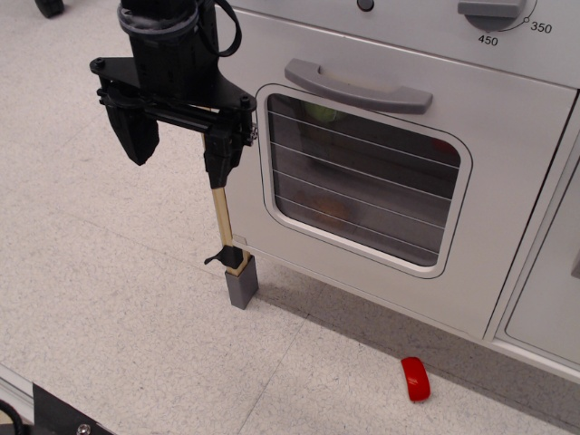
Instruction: Open oven
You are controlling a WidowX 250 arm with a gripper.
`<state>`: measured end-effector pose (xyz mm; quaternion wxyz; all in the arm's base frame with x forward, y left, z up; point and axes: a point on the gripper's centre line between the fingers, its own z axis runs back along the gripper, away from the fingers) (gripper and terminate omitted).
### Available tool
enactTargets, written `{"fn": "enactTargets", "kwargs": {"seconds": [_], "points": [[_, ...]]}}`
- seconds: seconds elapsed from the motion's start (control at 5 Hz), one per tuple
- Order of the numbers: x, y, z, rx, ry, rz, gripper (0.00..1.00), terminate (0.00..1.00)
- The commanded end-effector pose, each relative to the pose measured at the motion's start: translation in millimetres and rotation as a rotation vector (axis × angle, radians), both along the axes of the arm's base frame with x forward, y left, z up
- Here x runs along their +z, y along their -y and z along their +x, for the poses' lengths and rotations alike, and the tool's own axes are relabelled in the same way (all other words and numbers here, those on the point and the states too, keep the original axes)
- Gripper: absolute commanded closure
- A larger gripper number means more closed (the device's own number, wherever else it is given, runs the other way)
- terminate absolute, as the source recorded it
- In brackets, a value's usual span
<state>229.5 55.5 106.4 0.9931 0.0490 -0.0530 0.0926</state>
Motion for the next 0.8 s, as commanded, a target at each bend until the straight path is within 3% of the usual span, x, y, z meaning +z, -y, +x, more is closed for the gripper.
{"fn": "enactTargets", "kwargs": {"seconds": [0.0, 0.2, 0.4, 0.6], "points": [[0, 0, 0, 0.000, 0.000, 0.000, 0.00, 0.00], [11, 8, 21, 0.249, 0.051, -0.045, 0.00, 0.00], [25, 10, 37, 0.495, 0.132, -0.158, 0.00, 0.00], [35, -3, 55, 0.739, 0.214, -0.346, 0.00, 0.00]]}}
